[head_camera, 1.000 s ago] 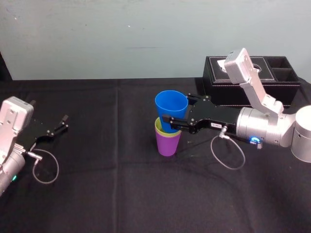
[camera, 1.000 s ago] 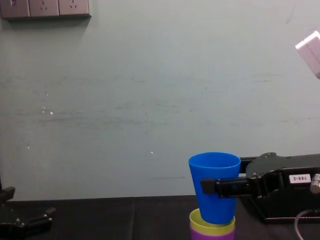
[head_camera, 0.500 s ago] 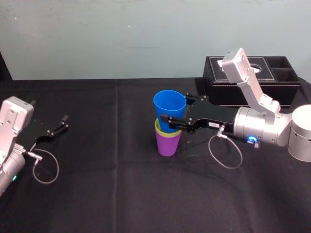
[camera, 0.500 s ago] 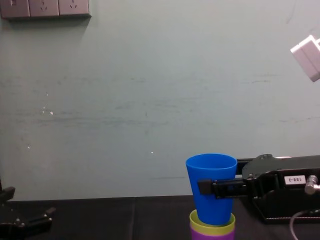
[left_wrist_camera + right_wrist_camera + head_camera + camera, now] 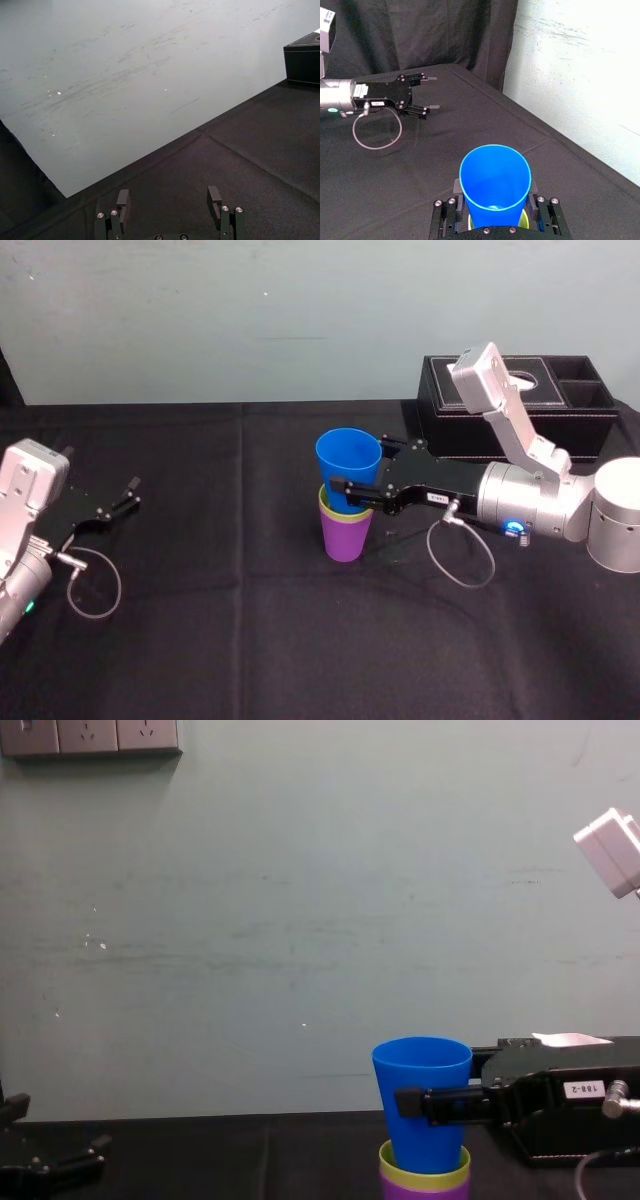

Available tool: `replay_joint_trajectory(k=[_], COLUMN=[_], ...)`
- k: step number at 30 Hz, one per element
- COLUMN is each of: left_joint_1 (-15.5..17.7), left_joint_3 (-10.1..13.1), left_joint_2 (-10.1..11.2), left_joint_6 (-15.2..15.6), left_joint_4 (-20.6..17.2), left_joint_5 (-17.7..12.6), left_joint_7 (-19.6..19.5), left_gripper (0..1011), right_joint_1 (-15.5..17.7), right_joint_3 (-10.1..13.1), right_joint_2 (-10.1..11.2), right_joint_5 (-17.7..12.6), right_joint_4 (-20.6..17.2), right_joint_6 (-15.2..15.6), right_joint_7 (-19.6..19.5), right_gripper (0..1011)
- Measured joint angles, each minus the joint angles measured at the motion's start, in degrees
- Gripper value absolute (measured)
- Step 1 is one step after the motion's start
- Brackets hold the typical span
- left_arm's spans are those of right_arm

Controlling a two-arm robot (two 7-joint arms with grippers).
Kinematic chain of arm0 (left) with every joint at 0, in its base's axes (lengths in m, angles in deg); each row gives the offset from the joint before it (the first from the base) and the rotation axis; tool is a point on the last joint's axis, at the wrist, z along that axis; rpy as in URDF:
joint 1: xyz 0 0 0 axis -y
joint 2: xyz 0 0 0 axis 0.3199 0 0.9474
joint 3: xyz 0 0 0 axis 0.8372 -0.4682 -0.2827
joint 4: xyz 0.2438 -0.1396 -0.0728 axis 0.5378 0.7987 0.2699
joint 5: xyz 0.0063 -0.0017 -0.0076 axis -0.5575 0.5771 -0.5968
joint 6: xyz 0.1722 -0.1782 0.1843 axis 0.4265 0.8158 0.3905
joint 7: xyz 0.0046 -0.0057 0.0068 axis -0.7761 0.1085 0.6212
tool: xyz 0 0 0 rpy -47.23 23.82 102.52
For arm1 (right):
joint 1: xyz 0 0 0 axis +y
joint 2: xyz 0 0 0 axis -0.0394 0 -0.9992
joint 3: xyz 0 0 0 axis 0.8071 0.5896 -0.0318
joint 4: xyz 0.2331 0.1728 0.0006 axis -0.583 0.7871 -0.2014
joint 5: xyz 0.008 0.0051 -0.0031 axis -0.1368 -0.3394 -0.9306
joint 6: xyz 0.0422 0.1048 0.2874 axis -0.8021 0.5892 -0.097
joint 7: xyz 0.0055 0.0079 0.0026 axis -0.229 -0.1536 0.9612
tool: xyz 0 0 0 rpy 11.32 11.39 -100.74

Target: Stack the three plastic cups sequentially using one hand.

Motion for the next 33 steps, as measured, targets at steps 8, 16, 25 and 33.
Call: replay_joint_trajectory(k=[8,16,25,33], left_joint_1=[0.0,0.0,0.0,0.0], left_joint_3=[0.0,0.0,0.0,0.0], left_joint_2=[0.0,0.0,0.0,0.0], left_joint_6=[0.0,0.0,0.0,0.0], left_joint_4=[0.0,0.0,0.0,0.0], left_joint_5=[0.0,0.0,0.0,0.0], left_joint_7=[0.0,0.0,0.0,0.0], left_gripper=[1010,1010,1010,1010], right_joint_1=[-0.21,-0.21,-0.2,-0.16], right_joint_3=[-0.05,0.01,0.06,0.06], right_joint_2=[-0.76,-1.15,-1.04,-1.0], right_joint_5=[-0.1,-0.2,-0.25,-0.27], right_joint_4=[1.93,2.93,2.66,2.54], right_joint_6=[-1.03,-1.88,-1.69,-1.58], right_joint_7=[0.53,0.76,0.73,0.72], right_gripper=[723,724,784,976])
